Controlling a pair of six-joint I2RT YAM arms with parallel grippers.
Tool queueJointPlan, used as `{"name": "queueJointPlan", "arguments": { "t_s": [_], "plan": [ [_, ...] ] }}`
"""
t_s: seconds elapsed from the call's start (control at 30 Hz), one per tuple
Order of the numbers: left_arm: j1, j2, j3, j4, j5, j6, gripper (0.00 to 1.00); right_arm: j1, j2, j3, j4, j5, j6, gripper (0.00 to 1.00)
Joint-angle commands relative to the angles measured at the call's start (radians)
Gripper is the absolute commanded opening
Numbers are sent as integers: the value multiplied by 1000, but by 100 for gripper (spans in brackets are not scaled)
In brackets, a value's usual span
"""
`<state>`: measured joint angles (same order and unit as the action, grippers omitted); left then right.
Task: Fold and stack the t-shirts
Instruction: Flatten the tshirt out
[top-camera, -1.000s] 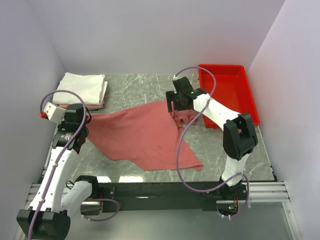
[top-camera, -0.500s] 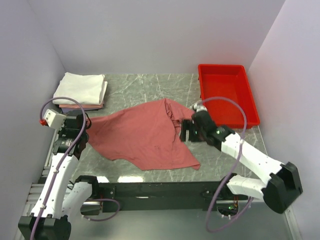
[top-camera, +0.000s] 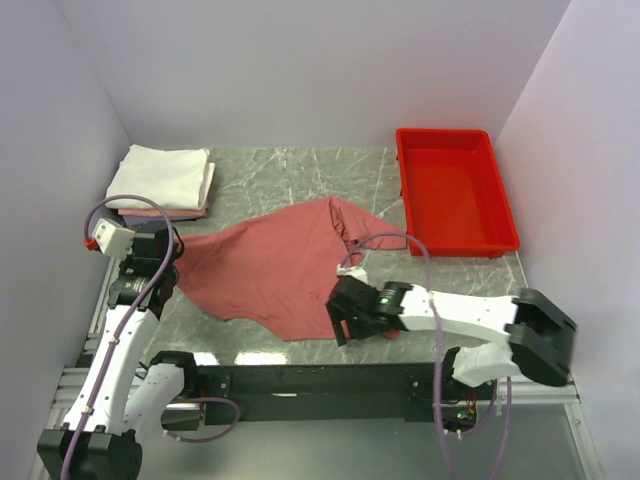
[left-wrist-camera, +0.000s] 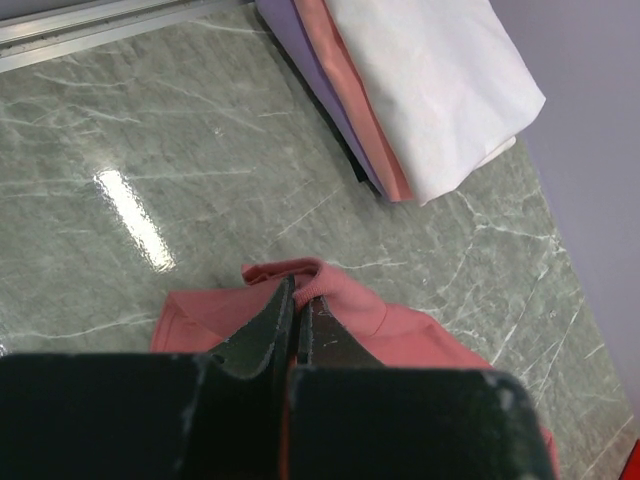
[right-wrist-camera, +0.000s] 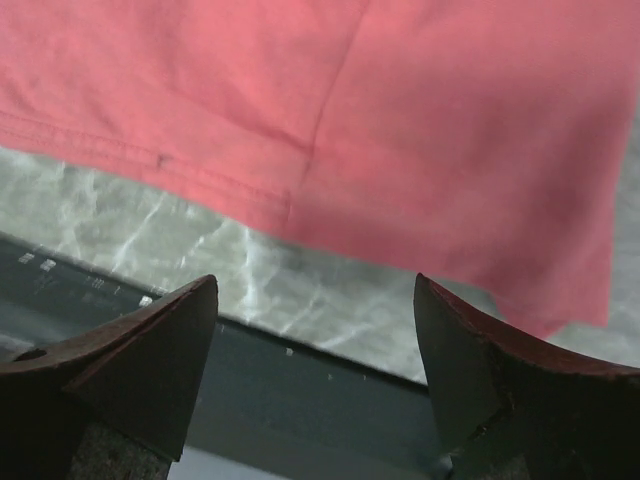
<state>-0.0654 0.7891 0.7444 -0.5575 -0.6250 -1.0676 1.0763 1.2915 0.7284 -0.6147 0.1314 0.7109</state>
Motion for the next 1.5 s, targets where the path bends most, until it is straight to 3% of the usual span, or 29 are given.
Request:
{"name": "queueJointPlan", "arguments": {
  "t_s": [0.0,0.13,0.23,0.33,0.37,0.47,0.63,0.8,0.93,1.07,1.2,1.47],
  "plan": [
    [6,7,4,19,16,0,1,46,115,106,1,114,-37,85],
    [6,10,7,10,7,-3,1,48,259,147,1,143,-44,83],
    [7,6,6,4,-4,-8,1,47,295,140,23,105,-42,72],
    [7,6,4,10,-5,-9,1,47,282,109,47,59,-28,42],
    [7,7,6,10,-7,-9,1,47,275,103,49,62,-19,23],
    [7,16,15,11,-2,-11,1,36,224,111,27,91,-13,1],
    [7,38,82,15,8,3,1,-35,80,181,-51,163,-66,0],
    [7,42,197,45,41,61,1,-186,-122,276,-80,149,-169,0],
    [7,18,298,79,108,54,1,-277,-230,374,-69,252,-229,0],
    [7,-16,354,200,186,93,1,-311,-290,576,-118,298,-301,0],
    [7,-4,505,180,223,112,1,-309,-345,739,-151,362,-355,0],
    [7,16,756,237,321,192,1,-311,-360,1119,-213,326,-479,0]
  ]
}}
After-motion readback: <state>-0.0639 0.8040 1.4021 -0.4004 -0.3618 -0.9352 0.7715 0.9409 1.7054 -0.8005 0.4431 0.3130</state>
